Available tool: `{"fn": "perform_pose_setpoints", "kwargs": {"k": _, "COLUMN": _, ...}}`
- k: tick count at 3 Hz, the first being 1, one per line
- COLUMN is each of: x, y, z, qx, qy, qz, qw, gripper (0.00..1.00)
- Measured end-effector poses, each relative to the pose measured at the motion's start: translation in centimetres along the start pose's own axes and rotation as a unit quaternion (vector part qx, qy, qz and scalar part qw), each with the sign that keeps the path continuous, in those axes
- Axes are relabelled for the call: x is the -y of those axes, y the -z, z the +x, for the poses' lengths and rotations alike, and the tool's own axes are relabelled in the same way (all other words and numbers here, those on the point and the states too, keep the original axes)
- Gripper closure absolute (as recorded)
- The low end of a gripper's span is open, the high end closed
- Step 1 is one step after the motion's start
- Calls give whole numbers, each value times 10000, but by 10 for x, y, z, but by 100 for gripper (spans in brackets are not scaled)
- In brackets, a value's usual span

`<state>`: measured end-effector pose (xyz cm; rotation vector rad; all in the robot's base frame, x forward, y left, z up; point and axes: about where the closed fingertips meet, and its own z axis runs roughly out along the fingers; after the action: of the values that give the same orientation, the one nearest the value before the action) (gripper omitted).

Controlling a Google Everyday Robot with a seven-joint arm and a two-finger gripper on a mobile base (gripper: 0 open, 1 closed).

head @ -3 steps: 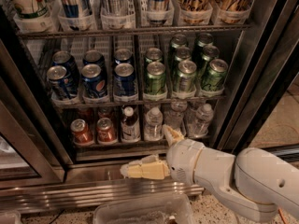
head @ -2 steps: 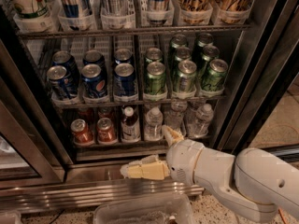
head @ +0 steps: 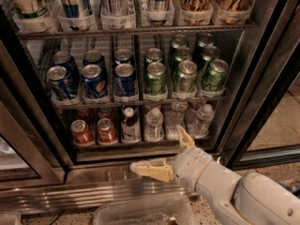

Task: Pick water bottle from bottom shelf of fridge

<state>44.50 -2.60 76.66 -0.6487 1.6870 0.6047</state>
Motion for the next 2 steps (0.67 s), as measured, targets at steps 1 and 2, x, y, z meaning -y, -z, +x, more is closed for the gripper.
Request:
{"fn": "perform_pose_setpoints", "kwargs": {"k": 1, "x": 14, "y": 0, "z": -1, "qx": 326, "qy": 426, "qz": 447, "qw": 9976, "gripper": 0}}
{"fn": "perform_pose_setpoints", "kwargs": {"k": 2, "x": 25, "y": -7, "z": 9, "qx": 484, "qy": 479, "qz": 678, "qw": 9954, "gripper": 0}}
